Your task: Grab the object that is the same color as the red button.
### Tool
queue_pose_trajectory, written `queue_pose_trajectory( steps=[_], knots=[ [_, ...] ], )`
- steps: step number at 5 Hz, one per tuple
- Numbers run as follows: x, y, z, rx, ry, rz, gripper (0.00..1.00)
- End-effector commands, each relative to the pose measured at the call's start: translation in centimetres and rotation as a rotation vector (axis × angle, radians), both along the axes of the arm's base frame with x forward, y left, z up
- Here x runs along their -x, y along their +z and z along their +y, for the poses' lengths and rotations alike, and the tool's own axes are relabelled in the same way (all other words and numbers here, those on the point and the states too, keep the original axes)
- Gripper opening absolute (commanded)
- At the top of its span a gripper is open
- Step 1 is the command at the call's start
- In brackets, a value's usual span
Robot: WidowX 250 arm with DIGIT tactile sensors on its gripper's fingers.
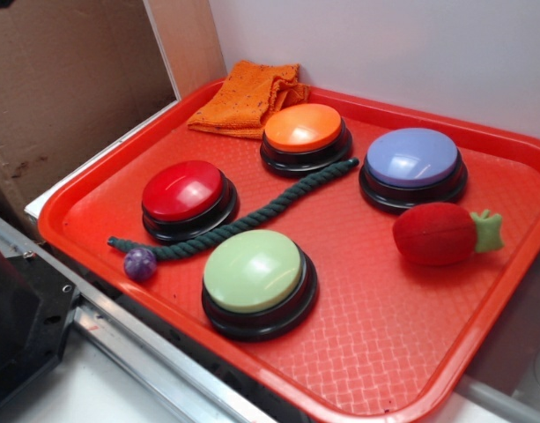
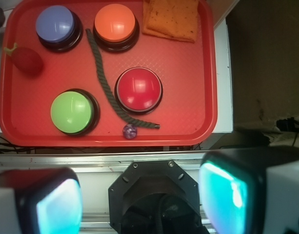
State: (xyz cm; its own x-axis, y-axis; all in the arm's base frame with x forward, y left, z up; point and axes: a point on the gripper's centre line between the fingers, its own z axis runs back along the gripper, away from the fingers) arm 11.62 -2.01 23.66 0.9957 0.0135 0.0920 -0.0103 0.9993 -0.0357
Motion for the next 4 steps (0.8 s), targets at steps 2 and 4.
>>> queue_pose_trajectory(
  steps=[2,4],
  knots=[
    [-1.4,-0.8,-1.7,-0.054,-0.121,-0.017,1.00],
    [-4.2,-2.3,-5.2,-0.138,-0.376,-0.093,1.00]
  ],
)
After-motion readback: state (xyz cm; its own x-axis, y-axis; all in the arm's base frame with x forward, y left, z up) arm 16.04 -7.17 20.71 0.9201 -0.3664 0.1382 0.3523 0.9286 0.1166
